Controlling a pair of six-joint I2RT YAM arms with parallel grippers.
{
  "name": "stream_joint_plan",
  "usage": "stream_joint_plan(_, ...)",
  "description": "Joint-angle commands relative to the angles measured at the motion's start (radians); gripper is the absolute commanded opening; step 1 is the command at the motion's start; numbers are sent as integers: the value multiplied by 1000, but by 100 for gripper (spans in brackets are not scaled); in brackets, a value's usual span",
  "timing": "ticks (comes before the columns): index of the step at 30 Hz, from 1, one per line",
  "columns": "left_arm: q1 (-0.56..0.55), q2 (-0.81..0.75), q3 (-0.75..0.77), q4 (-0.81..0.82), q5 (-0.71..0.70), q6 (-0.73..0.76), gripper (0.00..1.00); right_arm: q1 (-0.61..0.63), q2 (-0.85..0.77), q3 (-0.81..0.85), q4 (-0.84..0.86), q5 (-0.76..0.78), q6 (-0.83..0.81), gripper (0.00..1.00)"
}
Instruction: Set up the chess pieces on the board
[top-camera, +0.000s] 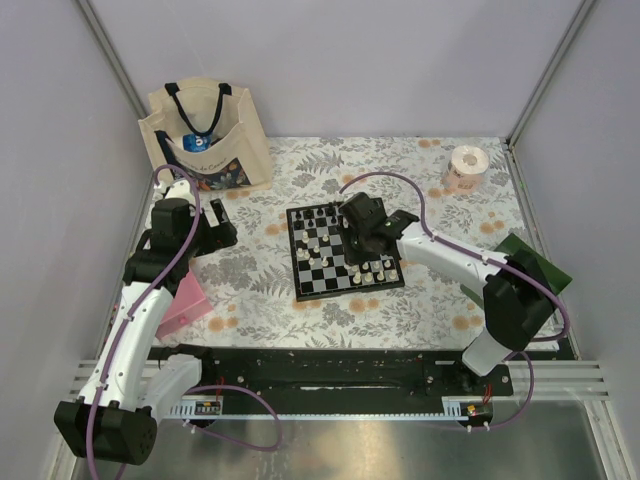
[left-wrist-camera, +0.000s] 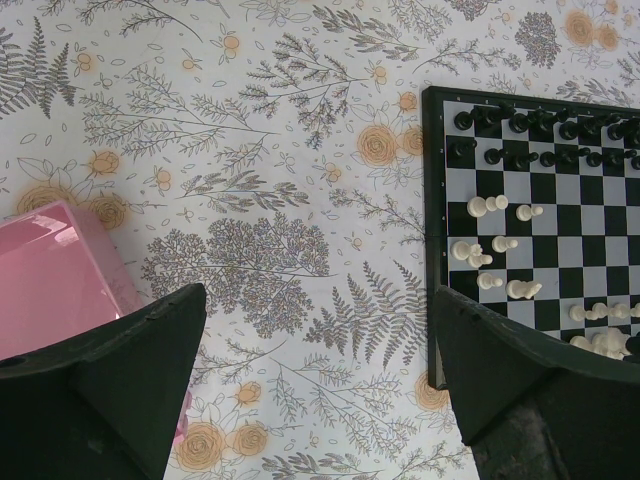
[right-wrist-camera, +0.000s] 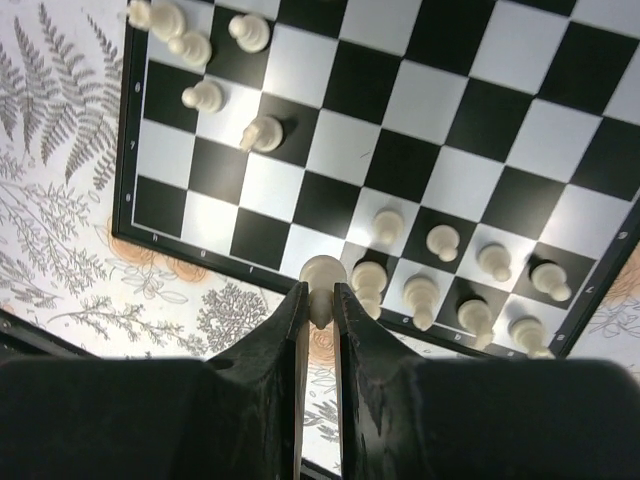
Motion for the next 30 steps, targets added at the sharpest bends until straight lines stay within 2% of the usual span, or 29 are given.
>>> stream_joint_plan(1, 6, -10, 3, 39, 2, 6, 99, 50, -28, -17, 10, -17, 14, 2)
stream_joint_plan(30, 6, -8, 3, 39, 3, 9, 99, 125, 130, 74, -2, -17, 2, 3)
